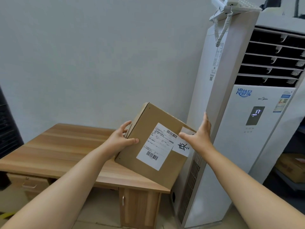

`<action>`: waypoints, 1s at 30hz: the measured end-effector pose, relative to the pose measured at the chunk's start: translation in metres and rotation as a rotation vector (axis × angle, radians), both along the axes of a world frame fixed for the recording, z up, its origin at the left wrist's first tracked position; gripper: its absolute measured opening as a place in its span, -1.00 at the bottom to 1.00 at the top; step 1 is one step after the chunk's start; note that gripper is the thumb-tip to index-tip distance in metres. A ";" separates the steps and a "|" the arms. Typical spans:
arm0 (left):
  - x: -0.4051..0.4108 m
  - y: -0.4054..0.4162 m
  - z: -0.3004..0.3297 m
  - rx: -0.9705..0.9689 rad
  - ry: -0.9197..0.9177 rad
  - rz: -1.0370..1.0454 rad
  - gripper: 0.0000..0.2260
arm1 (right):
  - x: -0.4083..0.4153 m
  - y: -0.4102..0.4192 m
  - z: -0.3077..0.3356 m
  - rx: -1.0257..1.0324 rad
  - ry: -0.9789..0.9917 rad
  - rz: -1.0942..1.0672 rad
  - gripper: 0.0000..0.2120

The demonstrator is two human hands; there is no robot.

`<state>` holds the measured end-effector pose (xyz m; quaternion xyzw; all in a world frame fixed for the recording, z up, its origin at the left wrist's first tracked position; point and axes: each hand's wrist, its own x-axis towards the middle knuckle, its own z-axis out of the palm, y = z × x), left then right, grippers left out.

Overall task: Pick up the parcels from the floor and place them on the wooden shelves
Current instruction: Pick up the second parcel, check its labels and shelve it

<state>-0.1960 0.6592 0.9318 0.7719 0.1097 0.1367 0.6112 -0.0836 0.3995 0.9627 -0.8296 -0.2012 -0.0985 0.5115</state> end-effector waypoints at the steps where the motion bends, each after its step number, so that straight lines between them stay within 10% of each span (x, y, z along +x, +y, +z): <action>1: 0.002 -0.001 -0.003 -0.014 0.007 0.012 -0.26 | 0.002 -0.002 -0.006 0.031 0.043 0.010 0.12; 8: 0.015 -0.002 -0.025 -0.205 0.025 0.115 -0.33 | 0.011 -0.007 -0.060 0.245 0.437 0.167 0.02; 30: -0.054 0.116 -0.080 -0.195 0.032 0.537 -0.23 | 0.014 0.189 -0.101 0.149 0.527 0.472 -0.32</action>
